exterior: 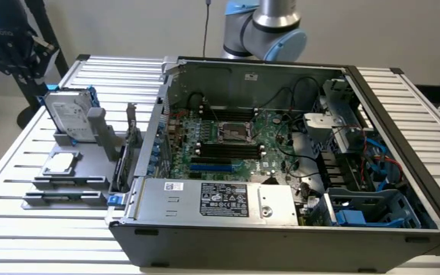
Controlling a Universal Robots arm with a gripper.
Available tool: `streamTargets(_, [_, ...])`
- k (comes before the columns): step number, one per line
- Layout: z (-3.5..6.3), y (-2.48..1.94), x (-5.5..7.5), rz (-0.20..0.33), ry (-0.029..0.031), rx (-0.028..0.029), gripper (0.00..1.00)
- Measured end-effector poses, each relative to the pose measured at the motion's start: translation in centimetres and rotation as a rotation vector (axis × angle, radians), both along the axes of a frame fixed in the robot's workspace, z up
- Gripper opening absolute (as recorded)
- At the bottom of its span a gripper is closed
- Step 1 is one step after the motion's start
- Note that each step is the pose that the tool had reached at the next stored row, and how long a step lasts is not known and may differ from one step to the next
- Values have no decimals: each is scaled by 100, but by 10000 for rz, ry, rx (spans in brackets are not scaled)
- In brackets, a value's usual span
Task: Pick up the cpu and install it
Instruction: 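Reach for the cpu, then pick up the cpu and move it towards the insertion slot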
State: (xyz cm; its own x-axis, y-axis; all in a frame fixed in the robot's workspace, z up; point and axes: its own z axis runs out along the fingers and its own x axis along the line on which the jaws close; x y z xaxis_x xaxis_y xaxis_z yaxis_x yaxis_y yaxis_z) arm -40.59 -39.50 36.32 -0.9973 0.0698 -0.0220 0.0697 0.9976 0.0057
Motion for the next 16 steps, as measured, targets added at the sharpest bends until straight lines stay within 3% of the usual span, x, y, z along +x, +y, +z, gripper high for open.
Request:
streamTargets(3, [-9, 9, -108, -1, 1, -20, 11])
streamTargets(16, [-10, 18, -108, 0, 0, -19, 11])
